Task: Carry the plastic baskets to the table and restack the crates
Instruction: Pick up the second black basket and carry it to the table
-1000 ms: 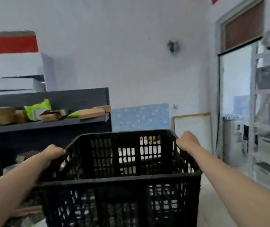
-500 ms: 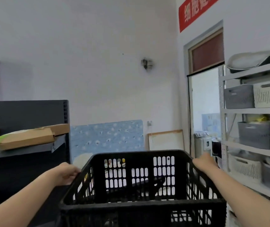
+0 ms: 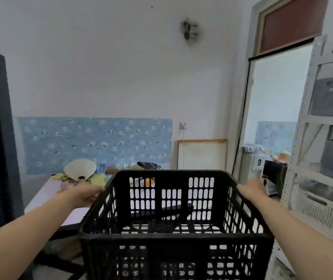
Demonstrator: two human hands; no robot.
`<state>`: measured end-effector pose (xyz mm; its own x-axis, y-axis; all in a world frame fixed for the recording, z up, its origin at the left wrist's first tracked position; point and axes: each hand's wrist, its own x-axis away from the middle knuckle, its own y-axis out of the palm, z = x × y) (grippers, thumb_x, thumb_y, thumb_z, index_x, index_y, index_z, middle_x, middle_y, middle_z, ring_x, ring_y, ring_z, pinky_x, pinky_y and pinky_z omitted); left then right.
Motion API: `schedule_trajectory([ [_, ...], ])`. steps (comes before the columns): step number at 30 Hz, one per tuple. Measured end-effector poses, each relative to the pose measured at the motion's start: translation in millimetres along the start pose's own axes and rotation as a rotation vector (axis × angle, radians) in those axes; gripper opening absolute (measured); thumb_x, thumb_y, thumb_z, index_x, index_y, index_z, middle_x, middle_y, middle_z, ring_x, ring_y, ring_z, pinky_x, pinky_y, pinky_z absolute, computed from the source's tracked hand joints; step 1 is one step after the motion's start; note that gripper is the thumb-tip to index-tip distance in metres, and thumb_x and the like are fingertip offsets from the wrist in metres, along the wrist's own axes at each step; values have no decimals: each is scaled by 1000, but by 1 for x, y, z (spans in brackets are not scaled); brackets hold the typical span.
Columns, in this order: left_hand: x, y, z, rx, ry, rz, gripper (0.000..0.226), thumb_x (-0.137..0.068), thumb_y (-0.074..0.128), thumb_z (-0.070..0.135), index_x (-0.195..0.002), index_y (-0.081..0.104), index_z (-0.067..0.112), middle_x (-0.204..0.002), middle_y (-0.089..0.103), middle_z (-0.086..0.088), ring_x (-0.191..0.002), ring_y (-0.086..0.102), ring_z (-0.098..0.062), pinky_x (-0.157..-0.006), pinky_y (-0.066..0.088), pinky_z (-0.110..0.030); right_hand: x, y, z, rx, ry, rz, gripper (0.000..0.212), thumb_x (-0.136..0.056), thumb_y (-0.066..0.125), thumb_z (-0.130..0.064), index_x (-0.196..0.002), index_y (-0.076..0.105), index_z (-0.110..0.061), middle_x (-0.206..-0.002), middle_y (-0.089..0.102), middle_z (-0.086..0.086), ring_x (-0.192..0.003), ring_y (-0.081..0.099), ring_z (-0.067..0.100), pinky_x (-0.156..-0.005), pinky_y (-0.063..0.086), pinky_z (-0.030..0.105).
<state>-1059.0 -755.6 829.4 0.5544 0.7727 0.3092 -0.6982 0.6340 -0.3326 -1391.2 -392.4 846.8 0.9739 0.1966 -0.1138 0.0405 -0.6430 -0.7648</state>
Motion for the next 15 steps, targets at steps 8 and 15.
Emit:
schedule_trajectory([
  [8, -123, 50, 10, -123, -123, 68, 51, -98, 41, 51, -99, 61, 4, -84, 66, -17, -62, 62, -25, -51, 51, -25, -191, 131, -13, 115, 24, -231, 34, -79, 59, -26, -95, 64, 4, -107, 67, 23, -105, 65, 38, -80, 51, 34],
  [15, -249, 76, -43, -226, -338, 33, 50, -99, 43, 41, -98, 59, -6, -81, 60, -22, -59, 59, -30, -55, 53, -30, -271, 260, -12, 198, 6, -401, 32, -87, 58, -19, -102, 66, 7, -107, 68, 24, -103, 64, 36, -71, 45, 27],
])
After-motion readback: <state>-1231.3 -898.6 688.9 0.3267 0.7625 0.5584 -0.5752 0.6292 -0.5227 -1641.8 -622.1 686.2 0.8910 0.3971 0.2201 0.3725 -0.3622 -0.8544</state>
